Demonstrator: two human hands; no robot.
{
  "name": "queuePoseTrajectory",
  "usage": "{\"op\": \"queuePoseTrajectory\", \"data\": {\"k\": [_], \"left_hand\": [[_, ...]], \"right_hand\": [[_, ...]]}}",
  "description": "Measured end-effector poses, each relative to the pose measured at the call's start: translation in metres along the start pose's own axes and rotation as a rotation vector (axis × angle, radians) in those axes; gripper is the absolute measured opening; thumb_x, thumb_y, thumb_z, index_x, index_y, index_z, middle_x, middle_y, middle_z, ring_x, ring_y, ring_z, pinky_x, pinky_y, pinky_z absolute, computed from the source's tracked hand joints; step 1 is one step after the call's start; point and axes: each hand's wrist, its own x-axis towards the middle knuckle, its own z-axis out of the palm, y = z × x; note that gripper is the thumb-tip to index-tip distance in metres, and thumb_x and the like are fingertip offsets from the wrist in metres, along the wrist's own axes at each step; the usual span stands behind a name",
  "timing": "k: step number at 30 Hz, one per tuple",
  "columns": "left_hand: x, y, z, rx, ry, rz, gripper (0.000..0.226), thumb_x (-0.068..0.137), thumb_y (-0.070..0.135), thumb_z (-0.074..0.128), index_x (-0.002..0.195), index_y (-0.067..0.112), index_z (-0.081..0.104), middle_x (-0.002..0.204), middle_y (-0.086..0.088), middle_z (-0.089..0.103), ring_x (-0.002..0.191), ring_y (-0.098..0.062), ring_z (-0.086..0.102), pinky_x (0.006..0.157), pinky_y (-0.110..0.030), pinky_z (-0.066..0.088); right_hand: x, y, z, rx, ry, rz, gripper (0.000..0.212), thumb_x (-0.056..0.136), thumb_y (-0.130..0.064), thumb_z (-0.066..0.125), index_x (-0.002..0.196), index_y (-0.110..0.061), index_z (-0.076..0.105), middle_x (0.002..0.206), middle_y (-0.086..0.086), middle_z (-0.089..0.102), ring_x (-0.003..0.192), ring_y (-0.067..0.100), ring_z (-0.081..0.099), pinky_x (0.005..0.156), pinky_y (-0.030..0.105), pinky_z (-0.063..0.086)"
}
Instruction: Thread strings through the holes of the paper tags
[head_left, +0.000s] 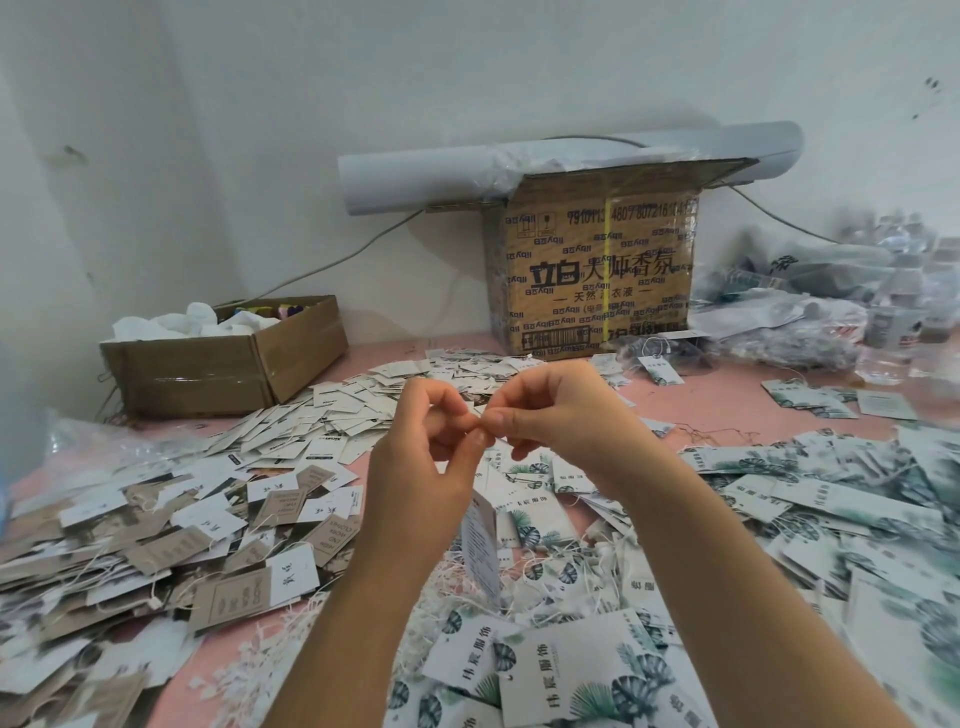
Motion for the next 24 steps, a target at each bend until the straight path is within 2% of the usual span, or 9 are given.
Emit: {"op": "queuePoseTrajectory", "data": {"k": [5, 7, 8, 11, 16, 19, 22, 24], "left_hand": [[0.002, -0.001, -0.001, -0.107, 0.059, -0.026, 0.025, 0.073, 0.026, 0.07, 0.084, 0.031, 0.048, 0.071, 0.004, 0.068, 0.069, -0.011, 0.065, 0.07, -0.029, 0.053], [0.003, -0.001, -0.003, -0.169, 0.057, -0.05, 0.03, 0.064, 0.037, 0.07, 0.085, 0.029, 0.05, 0.07, 0.004, 0.069, 0.064, -0.012, 0.064, 0.067, -0.028, 0.054], [0.003, -0.001, -0.003, -0.2, 0.052, -0.063, 0.034, 0.061, 0.04, 0.07, 0.085, 0.028, 0.05, 0.07, 0.003, 0.069, 0.062, -0.011, 0.064, 0.065, -0.026, 0.054], [0.004, -0.001, -0.005, -0.268, 0.034, -0.082, 0.038, 0.058, 0.038, 0.071, 0.086, 0.023, 0.051, 0.066, 0.002, 0.07, 0.055, -0.007, 0.061, 0.058, -0.017, 0.05], [0.005, -0.005, -0.006, -0.289, 0.037, -0.096, 0.046, 0.051, 0.048, 0.073, 0.084, 0.024, 0.054, 0.067, 0.004, 0.067, 0.057, -0.012, 0.06, 0.057, -0.023, 0.052], [0.006, -0.007, -0.006, -0.293, 0.022, -0.103, 0.046, 0.051, 0.05, 0.072, 0.084, 0.024, 0.054, 0.066, 0.006, 0.066, 0.055, -0.011, 0.058, 0.054, -0.021, 0.05], [0.006, -0.012, -0.005, -0.229, 0.044, -0.108, 0.045, 0.053, 0.056, 0.069, 0.081, 0.025, 0.055, 0.062, 0.002, 0.061, 0.052, -0.011, 0.05, 0.05, -0.019, 0.042], [0.006, -0.015, -0.005, -0.177, 0.061, -0.114, 0.048, 0.055, 0.063, 0.066, 0.078, 0.023, 0.055, 0.062, -0.007, 0.056, 0.052, -0.01, 0.043, 0.047, -0.016, 0.035]], "right_hand": [[0.001, 0.001, -0.001, 0.172, -0.087, 0.029, 0.013, 0.074, -0.005, 0.068, 0.064, -0.014, 0.069, 0.057, 0.0, 0.064, 0.052, 0.008, 0.057, 0.053, 0.019, 0.05], [0.0, 0.002, -0.002, 0.229, -0.129, 0.05, 0.003, 0.068, -0.012, 0.067, 0.066, -0.012, 0.069, 0.059, 0.001, 0.065, 0.053, 0.009, 0.058, 0.054, 0.019, 0.051], [0.0, 0.003, -0.002, 0.25, -0.147, 0.063, 0.004, 0.067, -0.013, 0.066, 0.068, -0.01, 0.069, 0.06, 0.001, 0.065, 0.053, 0.008, 0.058, 0.054, 0.019, 0.051], [-0.001, 0.003, -0.003, 0.298, -0.185, 0.104, 0.004, 0.073, -0.006, 0.062, 0.072, -0.006, 0.066, 0.059, 0.0, 0.065, 0.052, 0.008, 0.059, 0.053, 0.018, 0.051], [-0.001, 0.002, 0.0, 0.263, -0.2, 0.11, 0.016, 0.082, 0.003, 0.057, 0.071, -0.006, 0.065, 0.059, 0.002, 0.061, 0.052, 0.01, 0.058, 0.055, 0.02, 0.052], [-0.002, -0.002, 0.001, 0.236, -0.218, 0.094, 0.016, 0.086, 0.003, 0.054, 0.075, -0.006, 0.061, 0.06, 0.002, 0.059, 0.053, 0.009, 0.057, 0.058, 0.021, 0.053], [-0.004, -0.005, 0.004, 0.189, -0.24, 0.091, 0.019, 0.091, -0.001, 0.049, 0.076, -0.008, 0.057, 0.06, 0.001, 0.054, 0.053, 0.01, 0.052, 0.058, 0.023, 0.052], [-0.005, -0.007, 0.008, 0.132, -0.238, 0.09, 0.022, 0.094, -0.003, 0.045, 0.076, -0.01, 0.052, 0.061, 0.001, 0.05, 0.053, 0.011, 0.049, 0.057, 0.022, 0.05]]}}
